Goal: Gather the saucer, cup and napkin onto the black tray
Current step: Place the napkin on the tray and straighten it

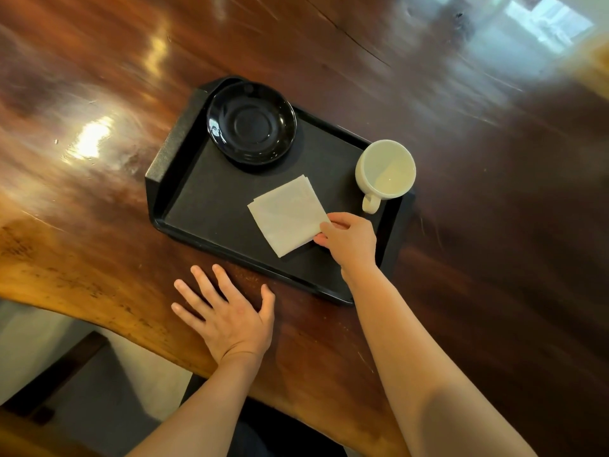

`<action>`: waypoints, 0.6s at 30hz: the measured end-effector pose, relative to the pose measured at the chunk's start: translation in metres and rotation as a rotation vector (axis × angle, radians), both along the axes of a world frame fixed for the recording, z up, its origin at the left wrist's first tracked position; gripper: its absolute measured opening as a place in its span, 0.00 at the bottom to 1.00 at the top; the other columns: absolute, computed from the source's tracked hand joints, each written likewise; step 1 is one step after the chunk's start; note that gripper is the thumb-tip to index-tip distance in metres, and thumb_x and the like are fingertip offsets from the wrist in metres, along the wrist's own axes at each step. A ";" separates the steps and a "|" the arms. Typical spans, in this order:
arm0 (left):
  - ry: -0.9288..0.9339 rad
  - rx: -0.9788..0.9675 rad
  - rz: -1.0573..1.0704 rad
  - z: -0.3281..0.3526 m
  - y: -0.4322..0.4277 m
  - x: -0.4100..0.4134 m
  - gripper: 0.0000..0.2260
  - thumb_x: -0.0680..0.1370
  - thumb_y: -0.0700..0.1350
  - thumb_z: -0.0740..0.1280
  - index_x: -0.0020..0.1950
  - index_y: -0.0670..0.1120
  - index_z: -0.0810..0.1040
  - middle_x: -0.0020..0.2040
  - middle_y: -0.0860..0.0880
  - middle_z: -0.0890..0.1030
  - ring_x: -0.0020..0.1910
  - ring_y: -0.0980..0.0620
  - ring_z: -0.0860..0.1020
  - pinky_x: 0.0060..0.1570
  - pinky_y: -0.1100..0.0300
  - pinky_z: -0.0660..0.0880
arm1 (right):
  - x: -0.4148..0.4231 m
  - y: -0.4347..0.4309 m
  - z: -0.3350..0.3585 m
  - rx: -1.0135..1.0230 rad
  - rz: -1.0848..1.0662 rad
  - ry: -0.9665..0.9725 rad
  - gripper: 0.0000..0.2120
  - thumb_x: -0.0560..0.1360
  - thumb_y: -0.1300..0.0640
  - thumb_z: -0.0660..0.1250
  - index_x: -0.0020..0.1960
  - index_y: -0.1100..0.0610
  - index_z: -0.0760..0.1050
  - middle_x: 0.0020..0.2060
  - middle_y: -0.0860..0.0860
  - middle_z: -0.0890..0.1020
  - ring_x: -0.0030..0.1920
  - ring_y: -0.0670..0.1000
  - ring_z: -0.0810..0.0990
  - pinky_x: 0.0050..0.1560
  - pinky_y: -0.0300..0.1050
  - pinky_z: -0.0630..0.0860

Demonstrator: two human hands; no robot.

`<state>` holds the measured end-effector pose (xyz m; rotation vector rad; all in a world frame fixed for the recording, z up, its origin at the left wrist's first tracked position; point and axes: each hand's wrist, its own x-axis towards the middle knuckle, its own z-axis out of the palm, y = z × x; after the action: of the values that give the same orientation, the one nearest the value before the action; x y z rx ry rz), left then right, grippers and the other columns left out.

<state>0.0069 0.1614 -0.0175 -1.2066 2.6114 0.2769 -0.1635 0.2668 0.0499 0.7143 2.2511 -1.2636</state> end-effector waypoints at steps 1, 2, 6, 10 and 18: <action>0.002 0.001 0.000 0.000 0.000 0.000 0.41 0.74 0.69 0.55 0.79 0.44 0.58 0.81 0.38 0.55 0.81 0.32 0.48 0.76 0.31 0.47 | 0.003 0.000 -0.001 -0.002 -0.012 0.007 0.15 0.78 0.60 0.70 0.65 0.55 0.80 0.56 0.51 0.84 0.41 0.43 0.84 0.49 0.41 0.83; 0.005 0.003 0.001 0.000 0.000 0.000 0.41 0.74 0.69 0.54 0.79 0.44 0.58 0.81 0.38 0.55 0.81 0.32 0.48 0.76 0.31 0.47 | 0.006 0.000 -0.002 -0.002 -0.026 0.015 0.17 0.78 0.60 0.70 0.66 0.54 0.79 0.57 0.51 0.83 0.41 0.43 0.83 0.50 0.41 0.83; 0.009 0.004 -0.001 0.000 -0.001 0.000 0.42 0.73 0.69 0.54 0.80 0.44 0.58 0.81 0.38 0.55 0.81 0.32 0.48 0.76 0.31 0.47 | 0.021 0.000 -0.003 0.017 -0.025 0.055 0.19 0.78 0.59 0.71 0.68 0.54 0.77 0.53 0.50 0.84 0.43 0.43 0.84 0.51 0.40 0.81; 0.017 0.004 -0.002 0.000 0.000 0.001 0.41 0.73 0.68 0.55 0.80 0.43 0.59 0.81 0.37 0.55 0.81 0.32 0.48 0.76 0.31 0.46 | 0.032 0.000 -0.004 0.018 -0.021 0.051 0.18 0.79 0.58 0.70 0.68 0.54 0.77 0.49 0.48 0.85 0.43 0.43 0.84 0.49 0.38 0.80; 0.023 0.000 0.000 -0.002 0.000 0.000 0.41 0.74 0.68 0.55 0.80 0.43 0.58 0.81 0.38 0.54 0.81 0.32 0.48 0.76 0.31 0.46 | 0.038 0.002 -0.005 0.014 -0.016 0.044 0.17 0.79 0.58 0.69 0.68 0.54 0.78 0.47 0.46 0.84 0.44 0.43 0.84 0.49 0.38 0.79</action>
<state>0.0073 0.1616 -0.0191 -1.2108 2.6310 0.2928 -0.1259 0.2689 0.0450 0.7173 2.2957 -1.2842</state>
